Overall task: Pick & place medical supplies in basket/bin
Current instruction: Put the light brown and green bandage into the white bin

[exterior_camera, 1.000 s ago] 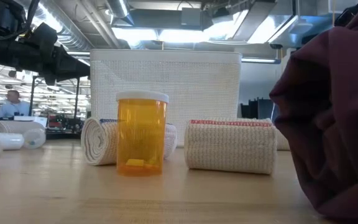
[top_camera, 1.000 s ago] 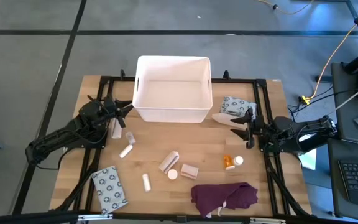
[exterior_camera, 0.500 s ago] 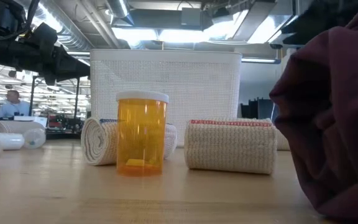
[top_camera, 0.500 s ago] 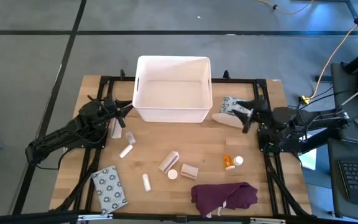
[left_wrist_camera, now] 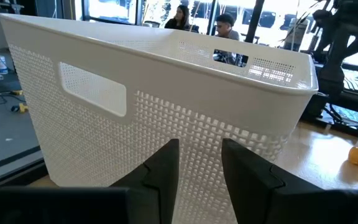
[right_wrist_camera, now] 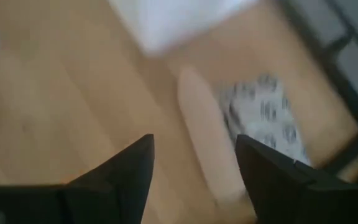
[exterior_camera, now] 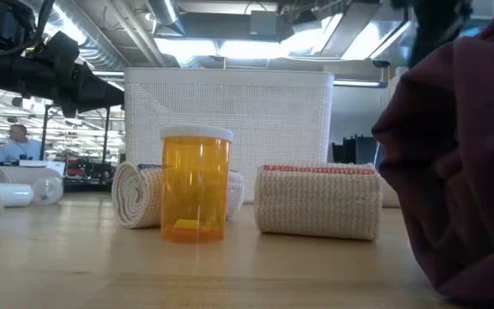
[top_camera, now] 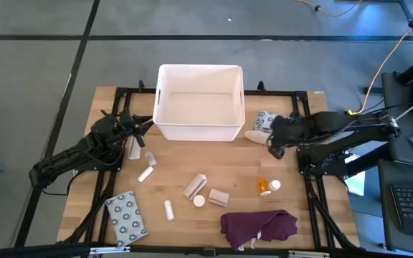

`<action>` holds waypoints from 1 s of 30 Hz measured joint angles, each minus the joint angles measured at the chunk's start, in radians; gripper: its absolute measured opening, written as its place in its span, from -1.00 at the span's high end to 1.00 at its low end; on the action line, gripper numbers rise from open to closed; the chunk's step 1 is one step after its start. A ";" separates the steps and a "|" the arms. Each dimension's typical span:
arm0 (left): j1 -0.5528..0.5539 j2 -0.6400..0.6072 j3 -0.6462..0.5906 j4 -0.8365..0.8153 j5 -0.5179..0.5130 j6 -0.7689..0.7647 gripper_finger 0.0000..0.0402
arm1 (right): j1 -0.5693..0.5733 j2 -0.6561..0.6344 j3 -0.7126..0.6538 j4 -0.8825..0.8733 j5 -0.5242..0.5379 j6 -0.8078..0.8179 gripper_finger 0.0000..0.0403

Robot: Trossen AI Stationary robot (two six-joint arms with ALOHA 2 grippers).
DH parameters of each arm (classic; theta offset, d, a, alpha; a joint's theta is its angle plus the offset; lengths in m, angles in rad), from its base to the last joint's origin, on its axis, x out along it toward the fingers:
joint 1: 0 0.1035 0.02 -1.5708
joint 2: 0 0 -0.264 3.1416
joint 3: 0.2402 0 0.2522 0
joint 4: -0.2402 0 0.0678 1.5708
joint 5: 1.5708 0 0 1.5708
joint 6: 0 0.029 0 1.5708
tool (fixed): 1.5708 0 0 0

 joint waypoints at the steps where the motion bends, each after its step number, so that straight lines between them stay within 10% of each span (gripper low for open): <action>1: 0.000 0.000 0.000 0.000 0.000 0.000 0.42 | -0.010 0.019 -0.009 -0.010 -0.020 -0.013 -0.13; 19: 0.000 0.000 0.000 0.000 0.000 -0.003 0.42 | -0.276 0.080 -0.434 0.349 -0.124 -0.293 0.13; 30: 0.000 0.000 0.000 0.000 -0.001 -0.002 0.42 | -0.412 0.103 -0.441 0.394 -0.289 -0.385 0.12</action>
